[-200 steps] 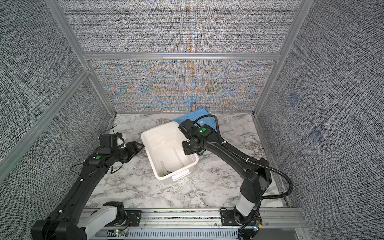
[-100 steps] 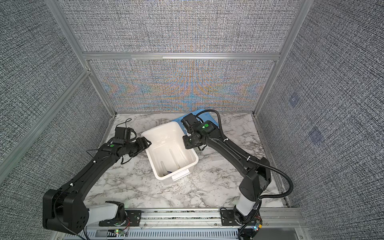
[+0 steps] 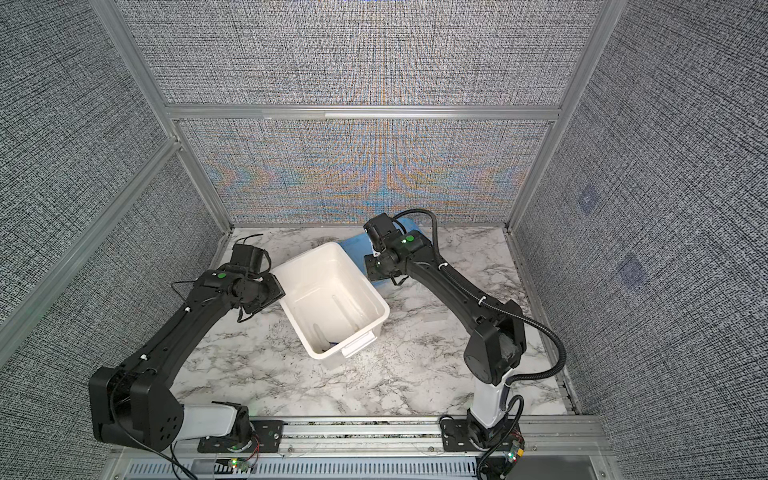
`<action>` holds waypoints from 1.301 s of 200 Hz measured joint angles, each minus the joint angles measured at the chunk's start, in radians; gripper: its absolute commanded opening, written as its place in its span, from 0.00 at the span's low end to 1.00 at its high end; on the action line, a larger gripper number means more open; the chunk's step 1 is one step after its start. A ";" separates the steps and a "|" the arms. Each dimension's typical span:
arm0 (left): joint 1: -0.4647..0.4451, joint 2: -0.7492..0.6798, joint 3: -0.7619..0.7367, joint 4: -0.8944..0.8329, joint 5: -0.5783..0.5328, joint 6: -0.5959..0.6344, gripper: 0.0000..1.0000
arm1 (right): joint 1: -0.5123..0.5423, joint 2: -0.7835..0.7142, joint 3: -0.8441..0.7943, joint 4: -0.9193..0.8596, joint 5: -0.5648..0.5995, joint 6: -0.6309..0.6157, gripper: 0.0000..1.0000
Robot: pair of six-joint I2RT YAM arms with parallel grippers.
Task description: Organize the chemistry lab equipment
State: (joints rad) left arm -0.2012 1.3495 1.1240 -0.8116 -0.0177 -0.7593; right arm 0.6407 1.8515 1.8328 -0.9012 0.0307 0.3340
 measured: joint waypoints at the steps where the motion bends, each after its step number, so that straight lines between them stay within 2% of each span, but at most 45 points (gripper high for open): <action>1: 0.001 -0.001 0.000 -0.003 -0.003 0.000 0.56 | 0.000 0.005 0.006 0.000 -0.002 0.000 0.40; 69: 0.147 -0.097 -0.071 -0.078 -0.059 0.023 0.56 | -0.008 0.192 0.237 0.014 -0.064 0.051 0.46; 145: 0.245 -0.093 -0.107 -0.064 -0.016 0.012 0.60 | -0.042 0.364 0.296 0.048 -0.081 0.023 0.47; 177: 0.270 -0.119 -0.103 -0.071 -0.025 -0.003 0.62 | -0.042 0.454 0.311 0.083 -0.094 -0.011 0.43; 207: 0.289 -0.150 -0.097 -0.072 -0.034 -0.011 0.64 | -0.044 0.515 0.294 0.123 -0.127 -0.034 0.35; 260: 0.302 -0.185 -0.071 -0.084 -0.032 -0.011 0.65 | -0.036 0.551 0.251 0.184 -0.174 -0.059 0.32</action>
State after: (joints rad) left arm 0.1009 1.1648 1.0531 -0.8955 -0.0494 -0.7708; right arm 0.6044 2.4027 2.0838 -0.7170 -0.1432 0.2749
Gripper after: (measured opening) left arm 0.652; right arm 0.335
